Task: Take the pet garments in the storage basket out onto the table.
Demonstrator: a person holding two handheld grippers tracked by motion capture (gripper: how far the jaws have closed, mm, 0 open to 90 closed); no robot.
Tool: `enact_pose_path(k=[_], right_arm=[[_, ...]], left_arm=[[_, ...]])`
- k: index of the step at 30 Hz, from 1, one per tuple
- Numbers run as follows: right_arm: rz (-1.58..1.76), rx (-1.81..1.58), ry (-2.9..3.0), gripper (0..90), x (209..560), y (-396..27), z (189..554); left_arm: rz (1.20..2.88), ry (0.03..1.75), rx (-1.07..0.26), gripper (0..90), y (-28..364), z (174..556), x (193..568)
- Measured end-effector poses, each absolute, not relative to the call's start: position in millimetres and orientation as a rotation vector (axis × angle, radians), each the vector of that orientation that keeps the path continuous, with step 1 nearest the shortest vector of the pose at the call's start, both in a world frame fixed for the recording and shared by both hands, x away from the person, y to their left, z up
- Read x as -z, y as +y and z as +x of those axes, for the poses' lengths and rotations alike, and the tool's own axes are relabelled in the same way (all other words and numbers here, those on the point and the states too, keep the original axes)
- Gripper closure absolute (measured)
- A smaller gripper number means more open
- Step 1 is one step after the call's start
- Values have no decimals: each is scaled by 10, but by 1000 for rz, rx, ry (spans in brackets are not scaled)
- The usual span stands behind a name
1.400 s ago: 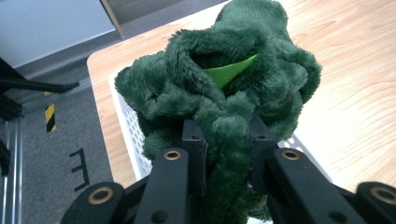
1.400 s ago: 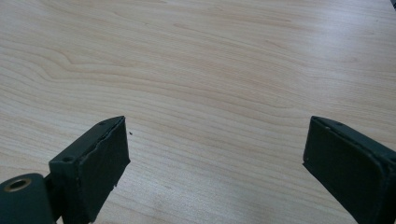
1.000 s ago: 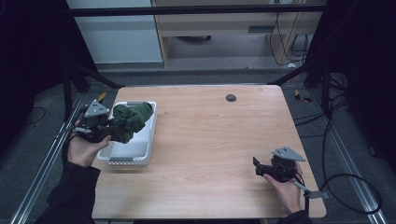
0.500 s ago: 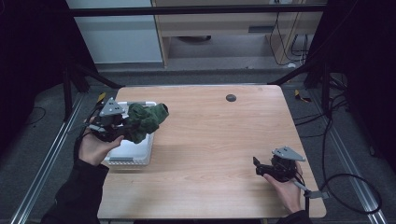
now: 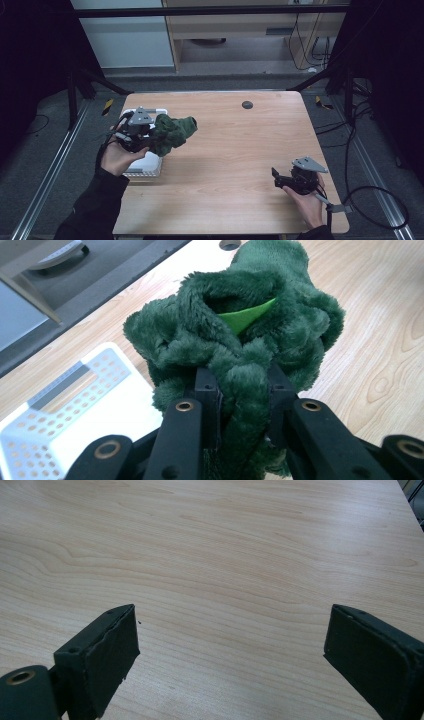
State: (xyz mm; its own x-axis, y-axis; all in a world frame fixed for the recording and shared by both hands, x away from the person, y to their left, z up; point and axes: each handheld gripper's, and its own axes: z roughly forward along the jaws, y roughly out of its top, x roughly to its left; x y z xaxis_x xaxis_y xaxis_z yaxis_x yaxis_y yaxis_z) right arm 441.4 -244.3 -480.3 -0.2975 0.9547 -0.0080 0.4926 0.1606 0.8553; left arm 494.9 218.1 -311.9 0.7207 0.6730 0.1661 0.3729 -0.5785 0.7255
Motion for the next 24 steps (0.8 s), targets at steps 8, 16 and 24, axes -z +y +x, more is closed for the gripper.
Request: enact_pose_path(k=[8,16,24], right_arm=[[1368,-1045,1870,73,4799,-2453,4412],[1370,-1046,1866,73,4797,-2455,4413],[1373,-1039,1861,71,4798,-2458,4417]], left_arm=[[2275,727,-525,743,1997,4980,3163],[2311,671,-491,742,1833,4989,3224],[2330,632,-449,742,1668,4993,3312]])
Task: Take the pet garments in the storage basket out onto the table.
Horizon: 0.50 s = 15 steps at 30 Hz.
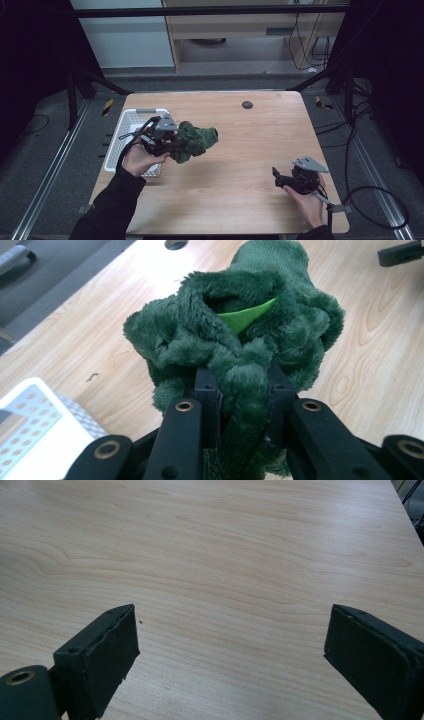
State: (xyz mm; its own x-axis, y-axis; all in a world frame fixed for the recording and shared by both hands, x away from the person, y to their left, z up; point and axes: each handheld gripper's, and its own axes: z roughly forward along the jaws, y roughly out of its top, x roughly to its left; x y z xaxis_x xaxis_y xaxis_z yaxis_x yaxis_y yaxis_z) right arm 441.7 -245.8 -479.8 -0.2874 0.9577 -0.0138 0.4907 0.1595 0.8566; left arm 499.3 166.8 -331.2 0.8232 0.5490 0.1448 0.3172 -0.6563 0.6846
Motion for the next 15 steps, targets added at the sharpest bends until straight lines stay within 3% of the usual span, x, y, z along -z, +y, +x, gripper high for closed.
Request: enact_pose_path(k=[15], right_arm=[[1380,-1046,1830,72,4776,-2482,4412]], left_arm=[[2413,546,-389,742,1372,4998,3483]])
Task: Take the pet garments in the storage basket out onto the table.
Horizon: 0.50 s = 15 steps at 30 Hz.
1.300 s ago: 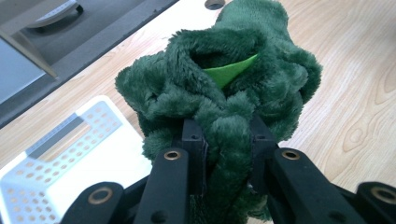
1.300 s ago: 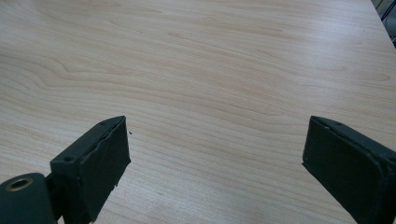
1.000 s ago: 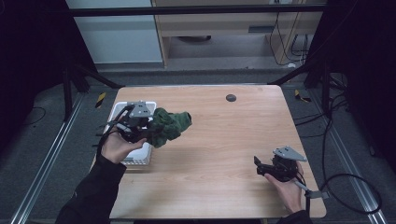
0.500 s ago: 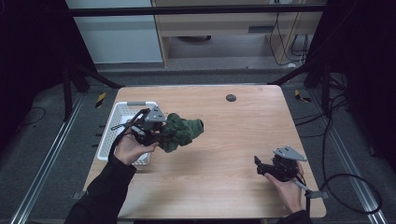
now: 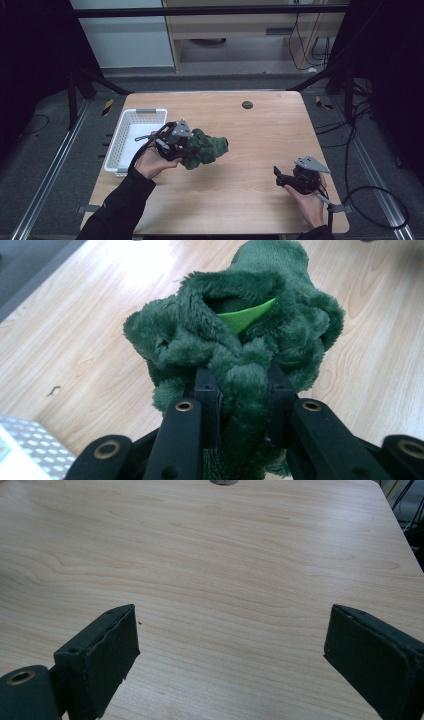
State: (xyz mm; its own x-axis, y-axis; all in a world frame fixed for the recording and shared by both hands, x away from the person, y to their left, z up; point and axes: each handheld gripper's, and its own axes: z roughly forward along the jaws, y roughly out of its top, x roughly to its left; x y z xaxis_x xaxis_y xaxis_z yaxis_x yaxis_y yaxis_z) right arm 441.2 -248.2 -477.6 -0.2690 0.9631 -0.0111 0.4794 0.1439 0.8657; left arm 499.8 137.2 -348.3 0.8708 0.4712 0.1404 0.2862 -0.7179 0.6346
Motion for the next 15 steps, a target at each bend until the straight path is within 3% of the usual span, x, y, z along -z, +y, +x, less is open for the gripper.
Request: enact_pose_path(k=[15], right_arm=[[1378,-1040,1805,73,4764,-2493,4407]], left_arm=[[2498,455,-309,740,1100,5000,3765]])
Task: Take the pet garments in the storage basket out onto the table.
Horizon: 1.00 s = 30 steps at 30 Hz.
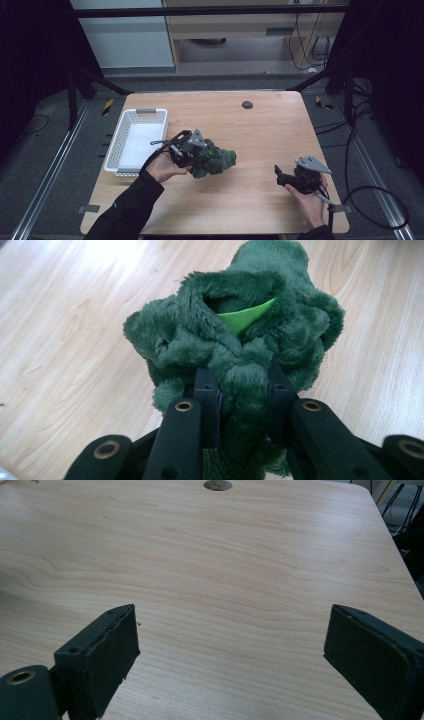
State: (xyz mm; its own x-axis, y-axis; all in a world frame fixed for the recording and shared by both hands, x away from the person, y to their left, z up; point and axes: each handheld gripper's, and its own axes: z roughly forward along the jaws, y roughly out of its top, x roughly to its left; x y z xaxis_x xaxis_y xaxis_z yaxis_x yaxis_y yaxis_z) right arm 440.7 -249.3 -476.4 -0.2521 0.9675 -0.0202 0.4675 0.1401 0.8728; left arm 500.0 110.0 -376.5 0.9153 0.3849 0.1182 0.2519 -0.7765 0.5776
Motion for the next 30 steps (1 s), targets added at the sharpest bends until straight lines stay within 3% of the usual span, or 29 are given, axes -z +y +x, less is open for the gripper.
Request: enact_pose_path(k=[30], right_arm=[[1371,-1031,1803,73,4769,-2497,4411]], left_arm=[[2588,330,-198,733,834,5006,4222]])
